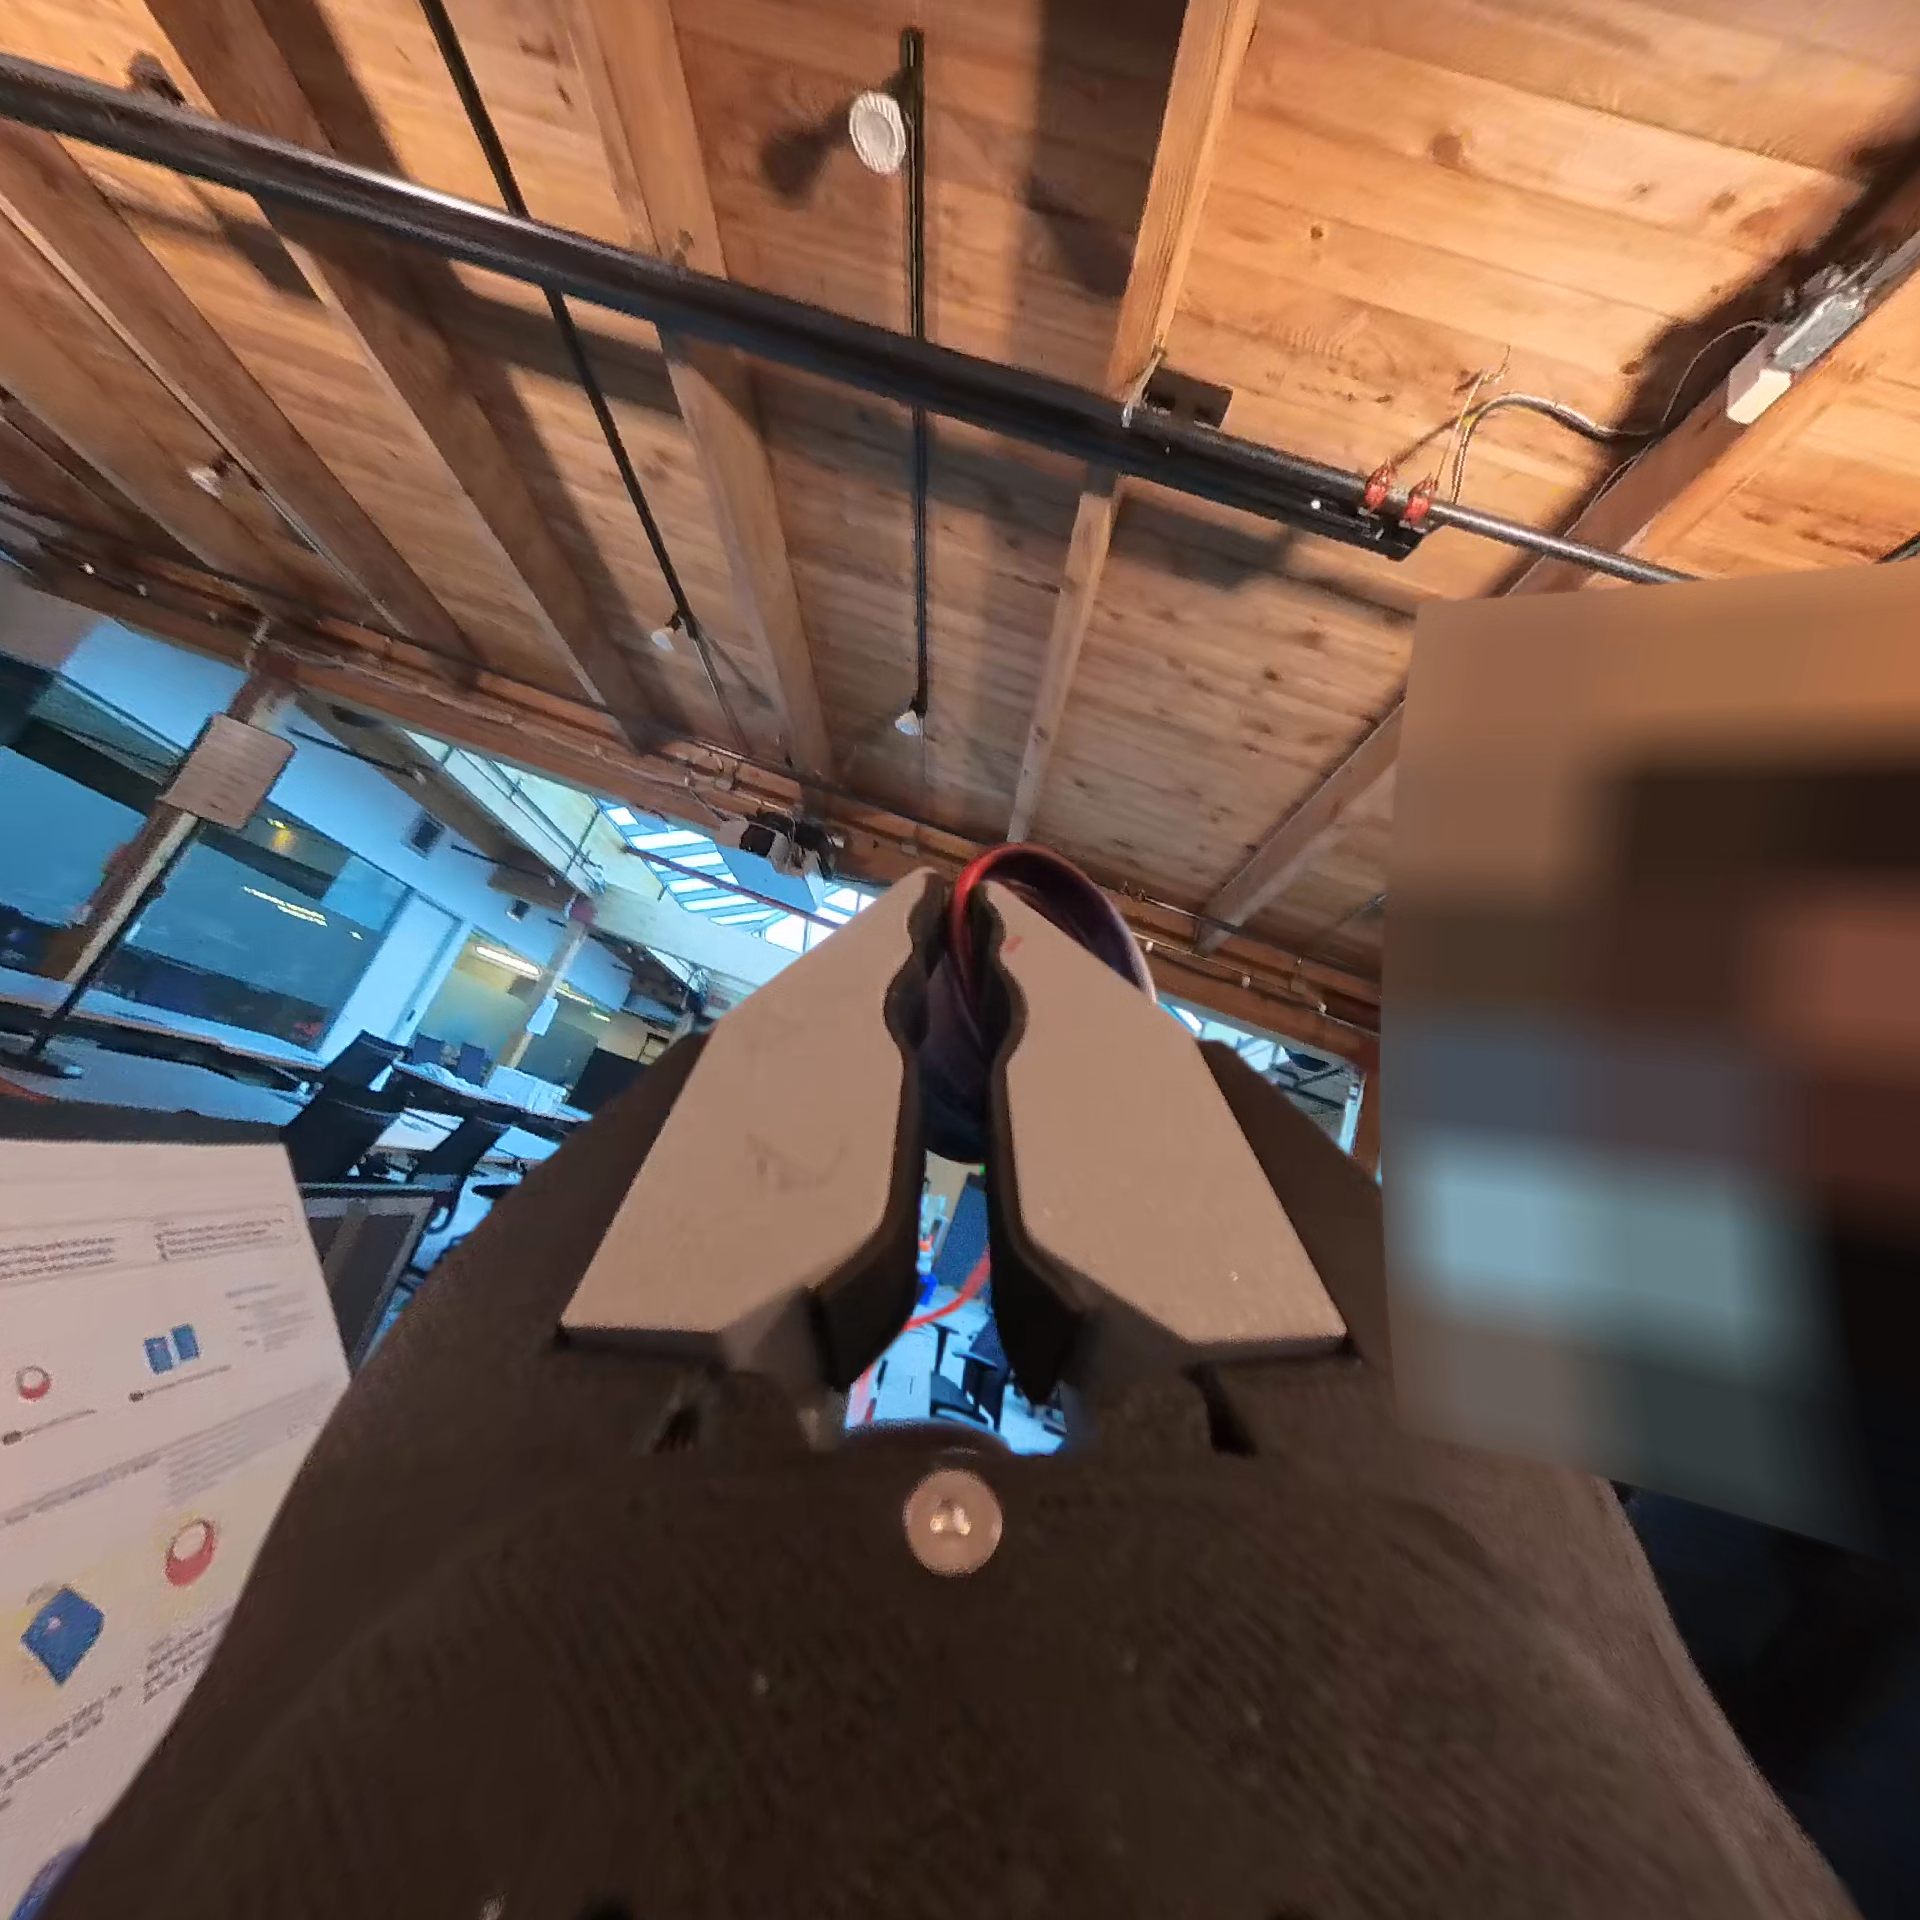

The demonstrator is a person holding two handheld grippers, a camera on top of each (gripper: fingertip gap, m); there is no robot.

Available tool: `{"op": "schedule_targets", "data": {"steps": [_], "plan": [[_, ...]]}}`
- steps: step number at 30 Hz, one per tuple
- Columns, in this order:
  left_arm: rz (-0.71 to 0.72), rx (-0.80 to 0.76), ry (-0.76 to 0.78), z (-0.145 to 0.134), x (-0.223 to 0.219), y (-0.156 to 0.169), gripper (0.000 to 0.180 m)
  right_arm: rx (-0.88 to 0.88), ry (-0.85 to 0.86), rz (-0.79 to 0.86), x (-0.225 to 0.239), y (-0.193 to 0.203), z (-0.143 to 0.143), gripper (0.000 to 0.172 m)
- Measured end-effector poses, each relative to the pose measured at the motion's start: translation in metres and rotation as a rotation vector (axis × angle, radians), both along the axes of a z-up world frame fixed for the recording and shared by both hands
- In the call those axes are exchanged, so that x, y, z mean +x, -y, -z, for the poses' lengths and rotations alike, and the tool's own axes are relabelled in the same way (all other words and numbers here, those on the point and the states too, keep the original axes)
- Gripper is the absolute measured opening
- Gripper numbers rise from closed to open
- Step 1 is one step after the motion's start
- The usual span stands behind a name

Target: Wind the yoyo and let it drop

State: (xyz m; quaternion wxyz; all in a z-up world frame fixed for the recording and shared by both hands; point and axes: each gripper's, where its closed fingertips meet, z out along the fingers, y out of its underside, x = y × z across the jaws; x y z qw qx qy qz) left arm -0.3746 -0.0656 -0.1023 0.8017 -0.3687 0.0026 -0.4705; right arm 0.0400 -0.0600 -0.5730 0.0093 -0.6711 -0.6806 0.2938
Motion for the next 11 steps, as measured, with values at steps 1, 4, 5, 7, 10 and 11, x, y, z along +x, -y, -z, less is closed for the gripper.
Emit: {"op": "schedule_targets", "data": {"steps": [1, 4, 5, 7, 10, 11], "plan": [[-0.01, 0.002, -0.003, -0.003, -0.004, 0.001, 0.002, 0.014, 0.057, 0.013, 0.016, -0.004, 0.017, 0.0], [0.001, 0.0, -0.026, -0.008, 0.001, 0.002, 0.002, -0.019, 0.146, 0.1, 0.05, -0.008, 0.045, 0.0], [0.018, -0.014, -0.035, -0.007, 0.008, -0.002, 0.002, -0.036, 0.126, 0.136, 0.05, -0.009, 0.042, 0.0], [0.074, -0.047, -0.065, -0.005, 0.027, -0.01, 0.002, -0.055, 0.028, 0.195, 0.032, -0.012, 0.021, 0.0], [0.158, -0.076, -0.116, -0.006, 0.06, -0.023, 0.002, -0.064, -0.172, 0.224, -0.017, -0.021, -0.031, 0.013], [0.188, -0.083, -0.13, -0.006, 0.072, -0.028, 0.002, -0.064, -0.25, 0.22, -0.036, -0.023, -0.052, 0.017]]}}
